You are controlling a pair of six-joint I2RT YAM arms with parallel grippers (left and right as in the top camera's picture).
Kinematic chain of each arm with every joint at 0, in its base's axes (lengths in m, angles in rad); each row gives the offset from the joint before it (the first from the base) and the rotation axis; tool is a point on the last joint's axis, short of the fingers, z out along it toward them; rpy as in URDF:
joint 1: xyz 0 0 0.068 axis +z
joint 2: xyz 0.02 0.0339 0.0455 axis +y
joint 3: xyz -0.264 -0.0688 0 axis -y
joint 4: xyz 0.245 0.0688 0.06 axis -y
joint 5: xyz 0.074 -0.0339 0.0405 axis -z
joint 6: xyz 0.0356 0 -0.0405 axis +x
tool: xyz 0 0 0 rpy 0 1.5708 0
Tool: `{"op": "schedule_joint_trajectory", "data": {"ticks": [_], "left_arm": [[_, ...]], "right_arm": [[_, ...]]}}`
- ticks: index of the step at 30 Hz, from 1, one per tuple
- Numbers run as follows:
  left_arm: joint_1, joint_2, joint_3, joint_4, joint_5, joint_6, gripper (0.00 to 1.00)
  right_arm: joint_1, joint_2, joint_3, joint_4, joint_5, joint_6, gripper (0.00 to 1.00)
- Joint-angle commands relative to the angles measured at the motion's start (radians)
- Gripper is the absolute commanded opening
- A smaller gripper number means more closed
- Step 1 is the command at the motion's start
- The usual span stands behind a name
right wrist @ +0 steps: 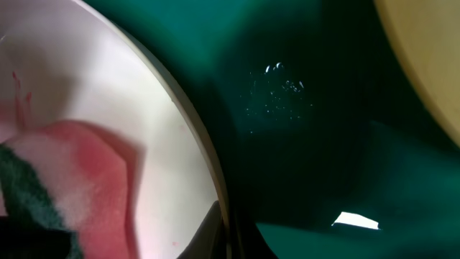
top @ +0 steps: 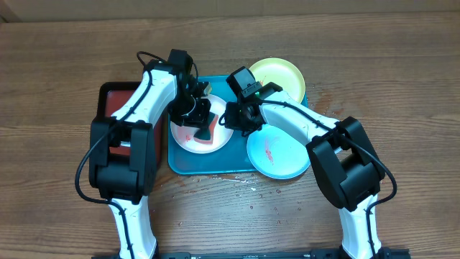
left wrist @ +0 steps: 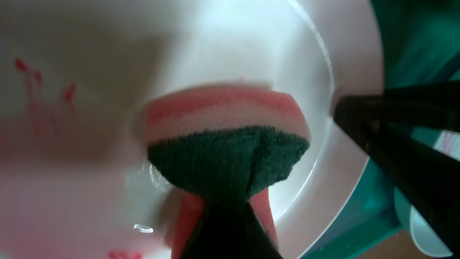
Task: Clean dirty plates on tray and stack at the side
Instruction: 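Scrub the white plate with the sponge in the left gripper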
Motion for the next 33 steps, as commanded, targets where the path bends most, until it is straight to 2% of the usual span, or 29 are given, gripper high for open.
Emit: {"op": "schedule_joint_trajectory", "data": {"ticks": [1,3,7,12,16,23,33], "left_arm": [[-0.006,-0.015,-0.004,0.029,-0.122,-0.074,0.04],[-0.006,-0.015,-0.003,0.053,-0.296,-0.164,0.04],[-0.006,-0.015,0.024,0.077,-0.528,-0.253,0.04],[-0.013,-0.015,0.084,0.067,-0.655,-0.277,0.04],[-0.021,-0.015,0.105,0.016,-0.608,-0.262,0.04],[-0.052,-0.015,0.097,-0.108,-0.359,-0.144,0.04],[-0.112,-0.015,0.007,-0.072,-0.352,-0.122,0.04]], "right_arm": [[0.005,0.012,-0.032,-0.003,0.018,-0.007,0.04],[0.005,0.012,-0.032,-0.003,0.018,-0.007,0.04],[0.005,0.012,-0.032,-0.003,0.018,-0.007,0.04],[0.005,0.012,-0.032,-0.003,0.018,-0.007,0.04],[0.005,0.012,-0.032,-0.003,0.03,-0.006,0.04],[0.005,0.012,-0.032,0.004,0.033,-0.007,0.04],[0.005,0.012,-0.032,0.004,0.032,-0.006,0.04]]}}
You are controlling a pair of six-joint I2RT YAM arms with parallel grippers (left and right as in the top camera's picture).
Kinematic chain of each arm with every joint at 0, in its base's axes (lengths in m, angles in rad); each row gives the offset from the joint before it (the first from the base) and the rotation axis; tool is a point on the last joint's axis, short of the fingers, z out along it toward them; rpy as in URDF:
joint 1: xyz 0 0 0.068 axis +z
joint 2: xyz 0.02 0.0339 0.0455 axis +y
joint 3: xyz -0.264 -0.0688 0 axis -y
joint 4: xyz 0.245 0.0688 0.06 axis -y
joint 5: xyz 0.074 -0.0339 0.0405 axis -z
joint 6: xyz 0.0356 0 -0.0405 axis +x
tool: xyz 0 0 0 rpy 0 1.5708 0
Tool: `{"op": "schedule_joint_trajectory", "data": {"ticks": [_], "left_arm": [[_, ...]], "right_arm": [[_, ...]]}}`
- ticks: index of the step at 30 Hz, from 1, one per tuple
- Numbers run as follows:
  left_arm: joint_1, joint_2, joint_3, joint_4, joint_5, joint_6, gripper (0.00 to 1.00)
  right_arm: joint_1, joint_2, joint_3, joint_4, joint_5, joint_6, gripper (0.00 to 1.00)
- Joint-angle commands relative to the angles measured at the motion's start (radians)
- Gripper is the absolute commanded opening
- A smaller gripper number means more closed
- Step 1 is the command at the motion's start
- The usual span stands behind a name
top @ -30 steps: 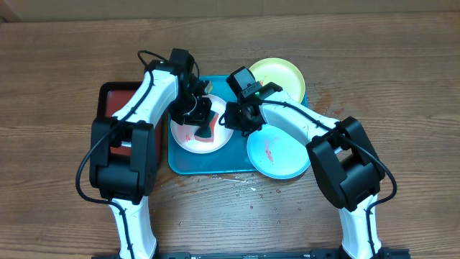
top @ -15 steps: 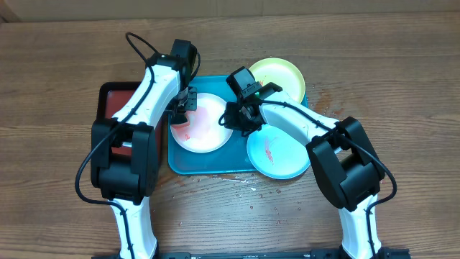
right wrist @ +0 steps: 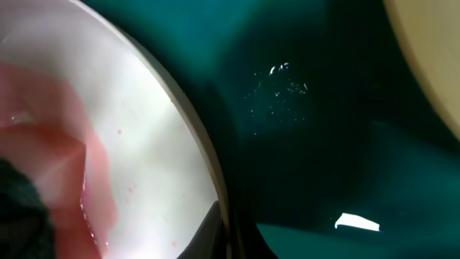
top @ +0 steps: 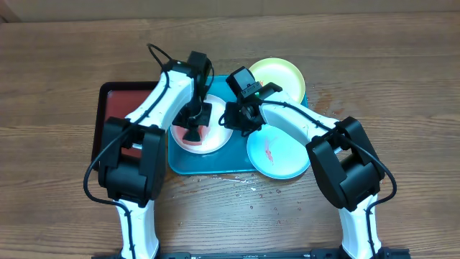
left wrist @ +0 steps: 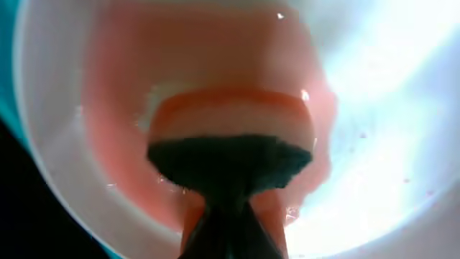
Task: Clean dirty plates on tray and stack at the side
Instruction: 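Scrub the white plate with the sponge in the left gripper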
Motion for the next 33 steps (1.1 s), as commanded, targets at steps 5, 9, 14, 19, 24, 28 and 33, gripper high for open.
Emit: {"op": "schedule_joint_trajectory", "data": {"ticks": [5,9,14,19,24,28,33], "left_arm": [[-0.014,-0.014,-0.017,0.023,0.161,0.269,0.04],[-0.014,-0.014,-0.017,0.113,-0.019,0.261,0.04],[-0.014,-0.014,-0.017,0.267,-0.26,0.15,0.04],[-0.015,-0.014,-0.017,0.305,-0.277,0.1,0.04],[-0.015,-0.014,-0.017,0.153,-0.113,0.095,0.04],[-0.016,-0.014,-0.017,0.023,0.024,0.15,0.04],[-0.016,-0.014,-0.018,-0.047,0.13,0.246,0.04]], "right_arm": [[0.005,0.012,-0.031,-0.003,0.032,-0.006,0.04],[0.005,0.012,-0.031,-0.003,0.032,-0.006,0.04],[0.005,0.012,-0.031,-0.004,0.032,-0.006,0.04],[0.005,0.012,-0.031,-0.003,0.033,-0.006,0.04],[0.005,0.012,-0.031,-0.003,0.033,-0.006,0.04],[0.005,0.012,-0.031,-0.002,0.033,-0.006,0.04],[0.005,0.012,-0.031,0.004,0.032,-0.006,0.04]]}}
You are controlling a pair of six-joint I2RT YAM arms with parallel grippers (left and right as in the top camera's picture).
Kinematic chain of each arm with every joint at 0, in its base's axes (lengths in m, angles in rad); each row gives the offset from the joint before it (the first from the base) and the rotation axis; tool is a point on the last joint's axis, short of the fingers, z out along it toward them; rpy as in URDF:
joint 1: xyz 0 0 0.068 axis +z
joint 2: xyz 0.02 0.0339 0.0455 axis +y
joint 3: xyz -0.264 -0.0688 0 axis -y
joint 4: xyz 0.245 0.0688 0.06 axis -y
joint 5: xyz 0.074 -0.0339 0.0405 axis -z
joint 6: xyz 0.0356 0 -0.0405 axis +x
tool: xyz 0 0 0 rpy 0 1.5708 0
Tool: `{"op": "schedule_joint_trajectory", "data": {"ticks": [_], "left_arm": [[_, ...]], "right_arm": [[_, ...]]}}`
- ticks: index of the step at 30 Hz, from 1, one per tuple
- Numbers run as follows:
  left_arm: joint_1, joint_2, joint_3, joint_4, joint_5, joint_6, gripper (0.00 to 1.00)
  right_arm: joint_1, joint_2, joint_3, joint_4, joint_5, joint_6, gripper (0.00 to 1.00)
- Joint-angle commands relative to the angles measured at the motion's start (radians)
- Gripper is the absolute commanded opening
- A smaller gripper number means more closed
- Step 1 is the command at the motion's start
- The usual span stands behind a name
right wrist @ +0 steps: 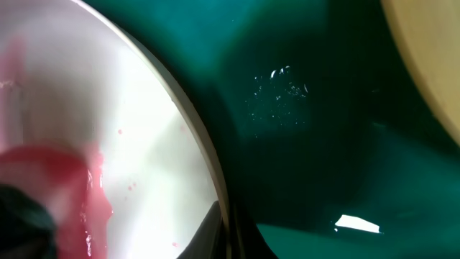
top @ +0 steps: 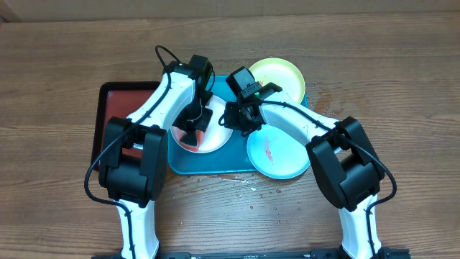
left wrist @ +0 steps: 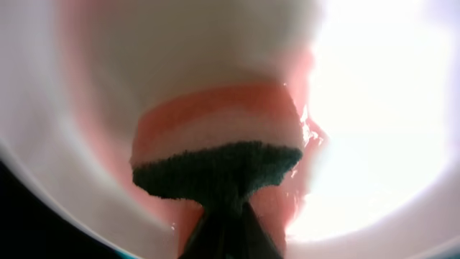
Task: Clean dirty plates on tray and stack at the side
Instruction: 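Scrub the white plate with the sponge in the left gripper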
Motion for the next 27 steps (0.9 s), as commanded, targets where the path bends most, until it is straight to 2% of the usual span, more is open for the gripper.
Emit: {"op": "schedule_joint_trajectory", "data": {"ticks": [1,7,14,16,19,23,27], "left_arm": [[-0.008,-0.014,-0.005,-0.004,0.129,0.085,0.04],[-0.006,-0.014,-0.005,0.175,0.061,0.074,0.04],[-0.005,-0.014,-0.005,0.359,-0.204,-0.138,0.04],[-0.005,-0.014,-0.005,0.352,-0.26,-0.2,0.04],[-0.005,-0.014,-0.005,0.287,-0.232,-0.211,0.04],[-0.008,-0.014,-0.005,0.125,-0.138,-0.204,0.04],[-0.007,-0.014,-0.005,-0.003,0.042,-0.196,0.04]], "right_arm": [[0.005,0.012,-0.031,-0.002,0.029,-0.006,0.04],[0.005,0.012,-0.031,-0.003,0.029,-0.006,0.04],[0.005,0.012,-0.031,-0.005,0.029,-0.006,0.04],[0.005,0.012,-0.031,-0.005,0.029,-0.006,0.04],[0.005,0.012,-0.031,-0.005,0.029,-0.006,0.04],[0.005,0.012,-0.031,-0.004,0.029,-0.006,0.04],[0.005,0.012,-0.031,0.0,0.029,-0.006,0.04]]}}
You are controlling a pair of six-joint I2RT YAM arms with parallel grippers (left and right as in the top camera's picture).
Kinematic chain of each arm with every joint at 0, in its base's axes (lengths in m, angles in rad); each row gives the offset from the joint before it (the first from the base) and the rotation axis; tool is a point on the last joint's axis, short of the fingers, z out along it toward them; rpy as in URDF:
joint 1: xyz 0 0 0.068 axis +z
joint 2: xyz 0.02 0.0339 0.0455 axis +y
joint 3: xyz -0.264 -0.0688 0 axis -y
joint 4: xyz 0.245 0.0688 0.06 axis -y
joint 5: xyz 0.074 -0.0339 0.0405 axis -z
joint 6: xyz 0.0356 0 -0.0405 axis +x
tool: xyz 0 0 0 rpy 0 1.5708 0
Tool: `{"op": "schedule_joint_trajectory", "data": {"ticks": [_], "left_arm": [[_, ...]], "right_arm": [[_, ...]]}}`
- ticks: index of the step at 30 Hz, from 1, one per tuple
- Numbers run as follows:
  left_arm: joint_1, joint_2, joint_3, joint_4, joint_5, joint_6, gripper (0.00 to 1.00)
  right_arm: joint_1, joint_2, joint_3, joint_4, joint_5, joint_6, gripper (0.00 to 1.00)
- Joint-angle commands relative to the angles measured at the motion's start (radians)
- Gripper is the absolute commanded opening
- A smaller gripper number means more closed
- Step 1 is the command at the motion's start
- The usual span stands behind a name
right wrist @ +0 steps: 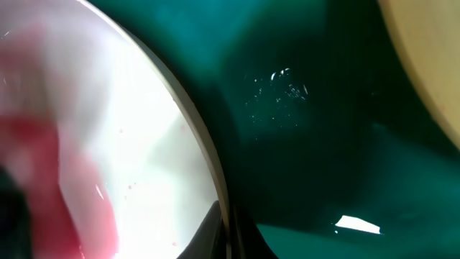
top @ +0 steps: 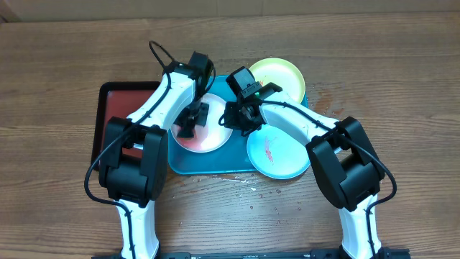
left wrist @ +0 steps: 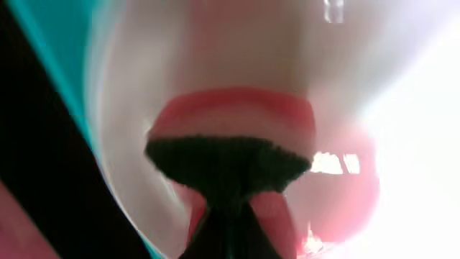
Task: Clean dirty plates on tray and stack at the side
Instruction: 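Scrub the white plate with the sponge in the left gripper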
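Note:
A white plate [top: 208,135] lies on the teal tray [top: 215,165], its left half smeared with wet pink. My left gripper [top: 188,124] is shut on a pink sponge with a green scouring face [left wrist: 233,133], pressed onto the plate [left wrist: 136,101] near its left rim. My right gripper [top: 231,121] is shut on the plate's right rim [right wrist: 188,122], one jaw over it and one under. A pale blue plate [top: 277,152] with a red streak lies at the tray's right. A yellow-green plate [top: 279,74] lies at the back right.
A red tray [top: 108,108] lies to the left of the teal one, partly under my left arm. Water drops dot the teal tray floor [right wrist: 287,86] and the wooden table [top: 248,191] in front of the tray.
The sponge has moved a little left on the white plate, close to its left rim; tray edges now show in the left wrist view. The right gripper has not moved.
At first the sponge sat on the plate's right part near the right gripper, with red streaks on the plate's left. Later it was on the left part, the streaks turned to a wet pink smear. Now it is at the left rim. The right gripper held the rim throughout.

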Motion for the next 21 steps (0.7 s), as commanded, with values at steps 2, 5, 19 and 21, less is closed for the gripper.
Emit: {"op": "schedule_joint_trajectory", "data": {"ticks": [2,5,19,21], "left_arm": [[-0.007,-0.014,-0.004,-0.057,0.274,0.023,0.04],[-0.007,-0.014,-0.004,-0.013,0.352,0.05,0.04],[0.021,-0.015,-0.001,0.358,-0.2,-0.126,0.04],[0.035,-0.023,0.019,0.334,-0.193,-0.127,0.04]], "right_arm": [[0.005,0.012,-0.03,-0.002,0.028,-0.007,0.04],[0.005,0.012,-0.03,-0.002,0.028,-0.007,0.04],[0.005,0.012,-0.03,-0.007,0.028,-0.007,0.04],[0.005,0.012,-0.03,-0.01,0.029,-0.007,0.04]]}}
